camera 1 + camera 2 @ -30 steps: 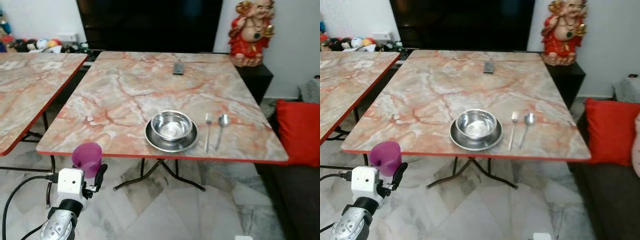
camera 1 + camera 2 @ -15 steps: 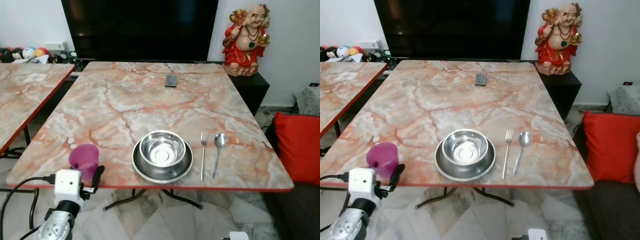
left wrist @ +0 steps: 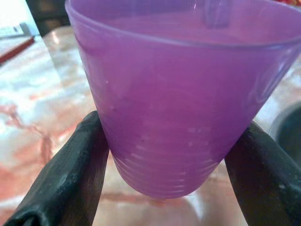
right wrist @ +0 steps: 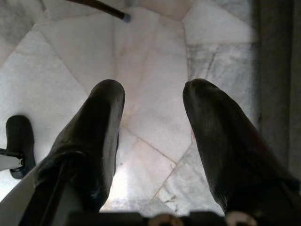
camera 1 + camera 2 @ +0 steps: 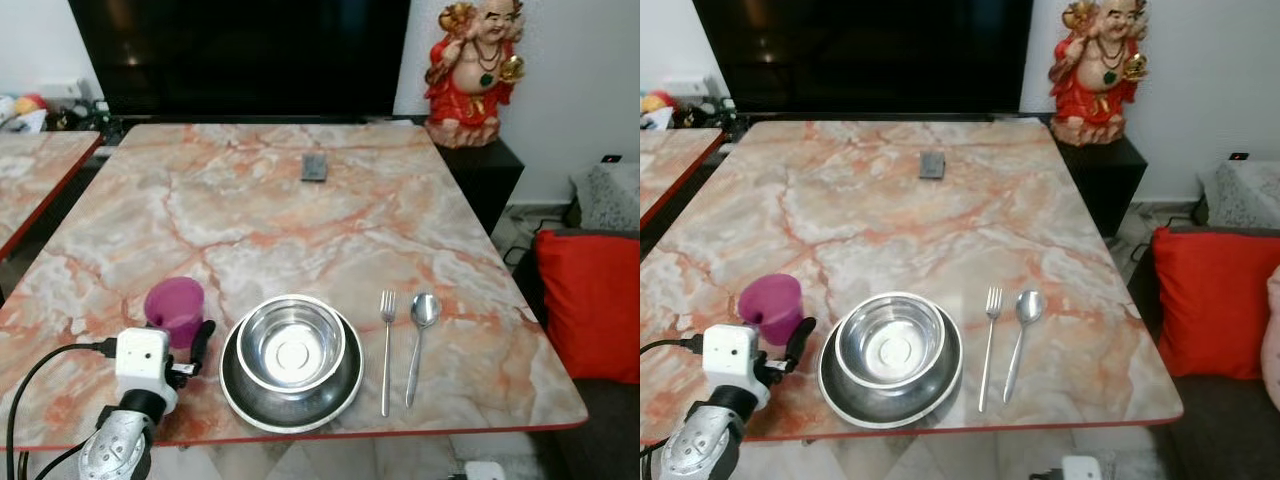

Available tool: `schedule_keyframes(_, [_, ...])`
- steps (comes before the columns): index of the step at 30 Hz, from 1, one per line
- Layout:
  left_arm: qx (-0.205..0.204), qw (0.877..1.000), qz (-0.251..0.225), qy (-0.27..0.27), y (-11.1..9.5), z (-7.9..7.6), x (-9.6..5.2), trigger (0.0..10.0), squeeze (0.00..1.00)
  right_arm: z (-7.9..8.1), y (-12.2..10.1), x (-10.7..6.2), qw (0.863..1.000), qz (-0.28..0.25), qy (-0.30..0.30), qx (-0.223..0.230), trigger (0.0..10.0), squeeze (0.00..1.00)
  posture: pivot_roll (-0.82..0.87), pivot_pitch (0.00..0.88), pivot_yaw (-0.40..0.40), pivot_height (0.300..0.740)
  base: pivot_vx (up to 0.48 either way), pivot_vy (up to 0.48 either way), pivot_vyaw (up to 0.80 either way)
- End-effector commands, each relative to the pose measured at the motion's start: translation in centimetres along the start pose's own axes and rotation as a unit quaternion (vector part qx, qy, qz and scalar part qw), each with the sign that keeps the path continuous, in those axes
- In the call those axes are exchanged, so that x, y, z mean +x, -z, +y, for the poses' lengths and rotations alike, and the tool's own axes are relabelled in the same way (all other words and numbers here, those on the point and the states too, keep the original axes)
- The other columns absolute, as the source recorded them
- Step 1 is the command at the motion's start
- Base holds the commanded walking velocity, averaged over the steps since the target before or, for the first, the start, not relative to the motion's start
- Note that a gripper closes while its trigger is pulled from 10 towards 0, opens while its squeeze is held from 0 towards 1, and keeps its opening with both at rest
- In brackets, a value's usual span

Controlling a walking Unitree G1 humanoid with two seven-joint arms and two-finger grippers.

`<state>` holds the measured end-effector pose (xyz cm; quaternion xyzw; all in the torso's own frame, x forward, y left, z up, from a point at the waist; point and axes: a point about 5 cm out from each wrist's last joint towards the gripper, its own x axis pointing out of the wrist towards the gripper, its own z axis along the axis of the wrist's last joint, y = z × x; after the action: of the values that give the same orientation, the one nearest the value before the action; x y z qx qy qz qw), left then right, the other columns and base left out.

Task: Setting the table

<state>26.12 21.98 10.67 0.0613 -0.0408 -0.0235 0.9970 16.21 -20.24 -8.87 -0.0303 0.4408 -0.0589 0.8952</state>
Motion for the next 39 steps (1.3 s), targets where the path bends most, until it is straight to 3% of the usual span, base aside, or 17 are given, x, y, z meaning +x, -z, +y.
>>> schedule_keyframes(1, [-0.006,1.000,-0.002,-0.001,-0.4,0.2,0.2,10.0,0.00,-0.3,0.6,-0.2,1.000,0.010,0.005,0.002,10.0,0.00,0.01,0.057,0.003,0.740,0.000,0.000,0.00])
schedule_keyframes(19, [-0.044,0.998,0.040,0.006,-0.1,0.5,2.0,10.0,0.00,-0.3,0.6,-0.1,1.000,0.010,0.003,0.000,10.0,0.00,0.01,0.061,0.000,0.740,0.000,0.000,0.00])
schedule_keyframes(24, [-0.040,0.995,0.079,0.042,1.4,-0.6,2.9,10.0,0.00,-0.3,0.6,-0.2,1.000,0.011,0.003,-0.001,10.0,0.00,0.00,0.056,0.001,0.740,0.000,0.000,0.00])
schedule_keyframes(31, [-0.048,0.993,0.094,0.055,2.0,-1.9,3.5,10.0,0.00,-0.2,0.7,-0.2,1.000,0.011,0.004,0.002,10.0,0.00,-0.01,0.054,0.005,0.740,0.000,0.000,0.00])
schedule_keyframes(39, [-0.045,0.993,0.094,0.060,2.3,-1.9,3.7,10.0,0.00,-0.1,0.7,-0.2,1.000,0.011,0.004,0.003,10.0,0.00,0.00,0.054,0.007,0.740,0.000,0.000,0.00])
